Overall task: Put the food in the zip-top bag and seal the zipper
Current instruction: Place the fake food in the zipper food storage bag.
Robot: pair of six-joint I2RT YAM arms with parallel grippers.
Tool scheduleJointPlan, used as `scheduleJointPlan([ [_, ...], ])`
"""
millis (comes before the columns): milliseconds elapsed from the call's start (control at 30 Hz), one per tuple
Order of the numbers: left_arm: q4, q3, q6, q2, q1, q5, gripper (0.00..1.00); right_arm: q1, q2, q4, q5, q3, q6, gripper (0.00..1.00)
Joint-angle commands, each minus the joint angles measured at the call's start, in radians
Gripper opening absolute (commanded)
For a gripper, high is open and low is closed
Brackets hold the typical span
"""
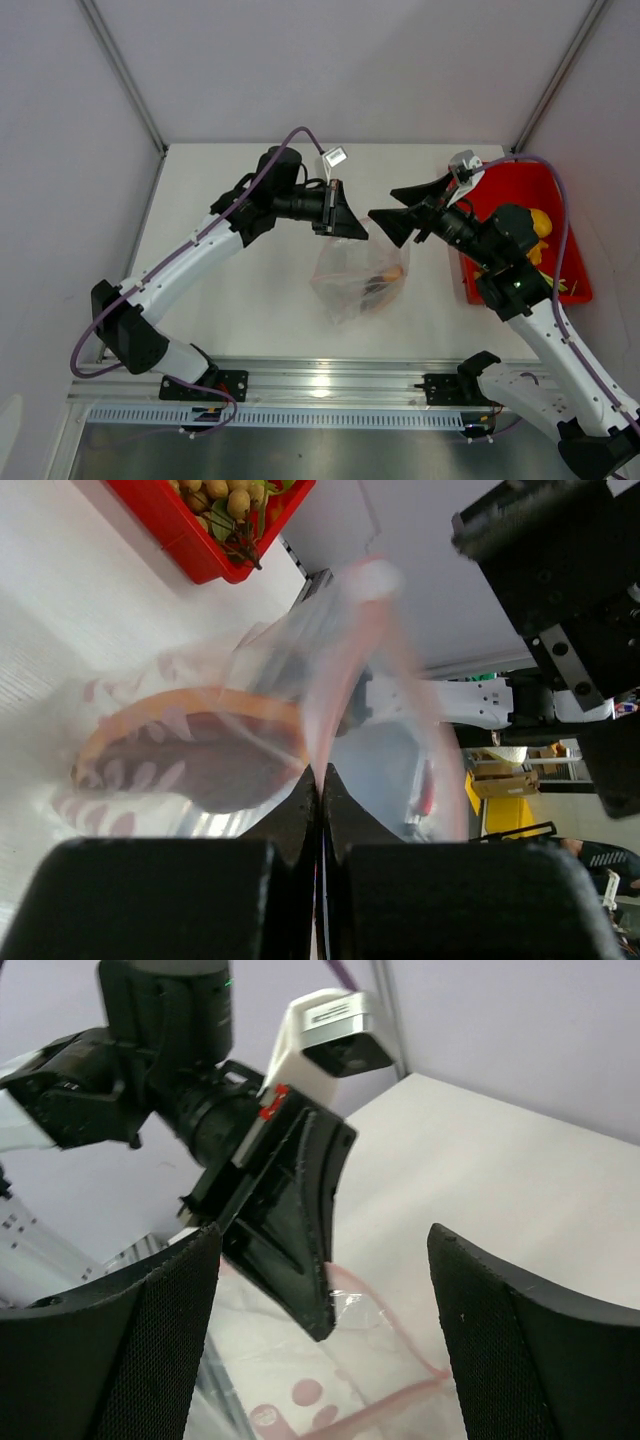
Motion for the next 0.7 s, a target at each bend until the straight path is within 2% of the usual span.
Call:
scheduleJointPlan([
  [0,0.021,0.048,-0.020,-0.060,0.008,0.013,0.01,-0.005,0.006,-0.080,0.113,0.110,-0.035,0.85],
  [167,0.015,0.057,-0.020,-0.070,0.008,0.007,0.01,-0.004,0.003,-0.245,0.176,0.204,-0.040,0.86],
  [267,0.001,0.069,-0.010,-0.070,0.010,0.000,0.01,-0.005,-0.006,-0.368,0.312,0.270,-0.041,0.87],
  [333,-0.013,0.086,-0.001,-0.069,0.010,-0.022,0.00,-0.010,-0.001,-0.455,0.472,0.313,-0.023,0.95],
  [433,-0.060,0.114,0.031,-0.071,0.010,-0.065,0.01,-0.050,0.015,-0.528,0.564,0.344,-0.023,0.95],
  [667,-0.192,0.183,0.141,-0.099,0.010,-0.203,0.01,-0.224,0.095,-0.578,0.535,0.319,0.067,0.95],
])
